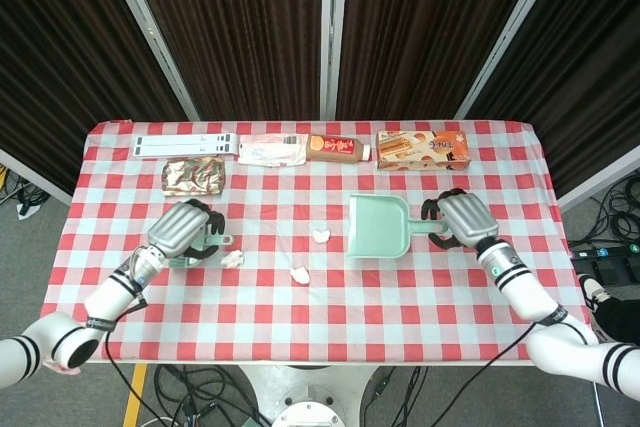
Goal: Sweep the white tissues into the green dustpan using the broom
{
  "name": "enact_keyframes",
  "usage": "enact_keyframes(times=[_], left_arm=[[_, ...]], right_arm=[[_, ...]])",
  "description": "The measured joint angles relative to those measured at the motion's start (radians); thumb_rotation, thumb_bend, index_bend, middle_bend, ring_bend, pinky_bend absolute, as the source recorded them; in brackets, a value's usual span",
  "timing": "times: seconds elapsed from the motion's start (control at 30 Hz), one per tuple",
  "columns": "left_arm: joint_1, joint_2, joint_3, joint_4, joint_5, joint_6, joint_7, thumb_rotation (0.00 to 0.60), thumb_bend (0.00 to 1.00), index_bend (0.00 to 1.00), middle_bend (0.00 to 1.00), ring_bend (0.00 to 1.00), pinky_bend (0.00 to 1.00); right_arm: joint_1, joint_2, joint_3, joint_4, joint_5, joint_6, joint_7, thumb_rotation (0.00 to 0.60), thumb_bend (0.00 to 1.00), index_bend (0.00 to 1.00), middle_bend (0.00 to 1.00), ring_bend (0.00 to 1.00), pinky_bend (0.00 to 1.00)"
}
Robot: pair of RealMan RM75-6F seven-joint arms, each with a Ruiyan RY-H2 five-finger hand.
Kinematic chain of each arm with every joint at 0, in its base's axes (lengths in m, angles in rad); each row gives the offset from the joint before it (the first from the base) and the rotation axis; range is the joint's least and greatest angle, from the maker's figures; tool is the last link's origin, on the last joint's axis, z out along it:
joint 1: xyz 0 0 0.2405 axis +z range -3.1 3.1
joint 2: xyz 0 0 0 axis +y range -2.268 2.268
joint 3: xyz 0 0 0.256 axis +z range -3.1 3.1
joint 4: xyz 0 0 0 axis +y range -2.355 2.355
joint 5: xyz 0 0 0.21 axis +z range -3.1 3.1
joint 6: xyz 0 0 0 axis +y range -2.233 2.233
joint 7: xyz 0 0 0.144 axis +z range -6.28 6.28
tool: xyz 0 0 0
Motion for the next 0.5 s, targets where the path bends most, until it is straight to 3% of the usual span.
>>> enact_keyframes(times=[0.17,0.5], left_arm=[[-0.011,-0.035,-0.002,0.019,-0.003,-0.011,-0.014,0.600,0.41,0.54,0.54,0.40,0.32],[-0.032,-0.098,-0.009,0.055,0.001,-0.023,-0.085,0.600,0.41,0.54,0.54,0.40,0.32]], right_arm=[[0.007,0.001,-0.022,-0.002,-0.035,-0.026,0.005,0.600,0.40,0.64,0.58,0.29,0.23],[0.041,-0.162,-0.059,0.120,-0.066,-0.048,-0.011,0.600,0.40,0.64,0.58,0.29,0.23]])
